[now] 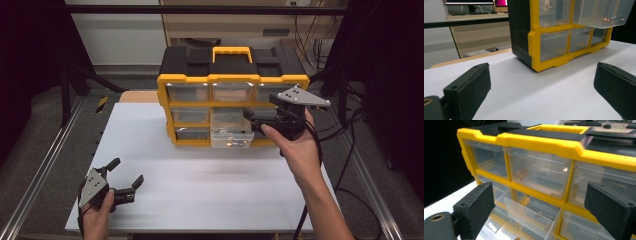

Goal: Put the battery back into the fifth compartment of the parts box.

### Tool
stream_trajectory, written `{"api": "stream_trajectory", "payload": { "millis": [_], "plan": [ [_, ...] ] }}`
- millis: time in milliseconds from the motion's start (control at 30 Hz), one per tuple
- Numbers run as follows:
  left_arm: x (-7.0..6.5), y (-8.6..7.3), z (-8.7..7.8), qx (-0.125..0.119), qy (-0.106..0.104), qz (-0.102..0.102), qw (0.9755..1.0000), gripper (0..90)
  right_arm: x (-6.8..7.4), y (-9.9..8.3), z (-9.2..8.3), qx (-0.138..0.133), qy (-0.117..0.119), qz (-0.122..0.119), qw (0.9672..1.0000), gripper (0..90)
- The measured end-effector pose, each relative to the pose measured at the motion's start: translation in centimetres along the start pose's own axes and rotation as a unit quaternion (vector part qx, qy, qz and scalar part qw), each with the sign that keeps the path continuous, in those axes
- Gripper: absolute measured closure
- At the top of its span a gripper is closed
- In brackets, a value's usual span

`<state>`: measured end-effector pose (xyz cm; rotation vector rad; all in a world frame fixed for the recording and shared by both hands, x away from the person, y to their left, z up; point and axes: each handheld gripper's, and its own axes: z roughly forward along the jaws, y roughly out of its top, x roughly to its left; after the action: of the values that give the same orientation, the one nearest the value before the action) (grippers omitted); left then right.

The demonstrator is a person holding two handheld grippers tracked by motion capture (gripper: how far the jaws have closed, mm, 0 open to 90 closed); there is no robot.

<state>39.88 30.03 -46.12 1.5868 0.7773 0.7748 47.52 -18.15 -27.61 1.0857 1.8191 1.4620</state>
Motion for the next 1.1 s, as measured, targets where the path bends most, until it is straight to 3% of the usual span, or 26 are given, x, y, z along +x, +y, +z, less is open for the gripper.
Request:
{"api": "stream_trajectory", "payload": {
  "millis": [433, 633, 1100],
  "plan": [
    [-0.1, 0.0, 0.0, 0.002, -0.002, 0.0, 1.0, 1.0, -1.0, -0.6, -2.4, -0.047, -0.004, -0.013, 0.9988, 4.1],
    [-0.1, -0.1, 0.1, 0.005, -0.003, -0.001, 1.0, 1.0, -1.6, -1.1, -3.2, -0.063, -0.004, -0.007, 0.998, 3.6],
    [-0.2, -0.1, 0.2, 0.019, -0.01, -0.007, 0.9997, 0.9, -2.5, -2.9, -4.4, -0.067, -0.012, -0.022, 0.9974, 4.3]
  ]
}}
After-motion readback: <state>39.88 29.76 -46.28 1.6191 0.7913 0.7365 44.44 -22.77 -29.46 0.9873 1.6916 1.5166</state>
